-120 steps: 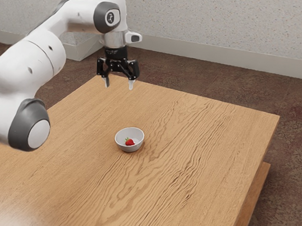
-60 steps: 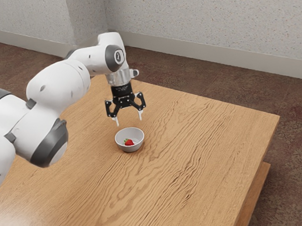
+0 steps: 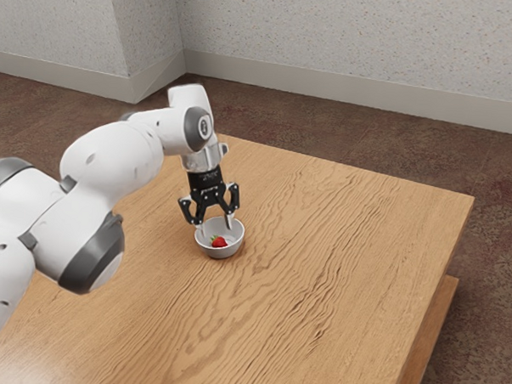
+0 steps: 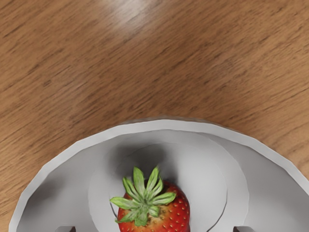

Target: Take strawberry from the bowl

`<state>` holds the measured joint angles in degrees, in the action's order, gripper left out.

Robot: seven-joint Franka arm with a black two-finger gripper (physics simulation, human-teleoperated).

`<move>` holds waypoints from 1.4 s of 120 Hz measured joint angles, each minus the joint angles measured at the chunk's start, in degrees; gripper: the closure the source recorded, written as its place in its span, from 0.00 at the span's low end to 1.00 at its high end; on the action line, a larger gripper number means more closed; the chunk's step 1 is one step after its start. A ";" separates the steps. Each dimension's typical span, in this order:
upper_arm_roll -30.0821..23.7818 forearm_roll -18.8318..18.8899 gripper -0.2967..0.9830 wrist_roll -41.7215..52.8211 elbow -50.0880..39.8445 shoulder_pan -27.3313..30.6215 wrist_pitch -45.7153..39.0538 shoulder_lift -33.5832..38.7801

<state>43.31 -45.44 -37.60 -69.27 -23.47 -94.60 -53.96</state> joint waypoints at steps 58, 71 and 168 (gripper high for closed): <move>0.41 0.08 0.55 -4.19 -1.52 -2.09 -1.65 -1.55; 0.45 0.08 0.58 -4.72 -1.15 -2.11 -1.49 -2.38; 1.83 9.05 0.70 -7.62 -0.75 -12.82 0.23 7.69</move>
<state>45.14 -36.40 -45.22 -70.02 -36.29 -94.37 -46.27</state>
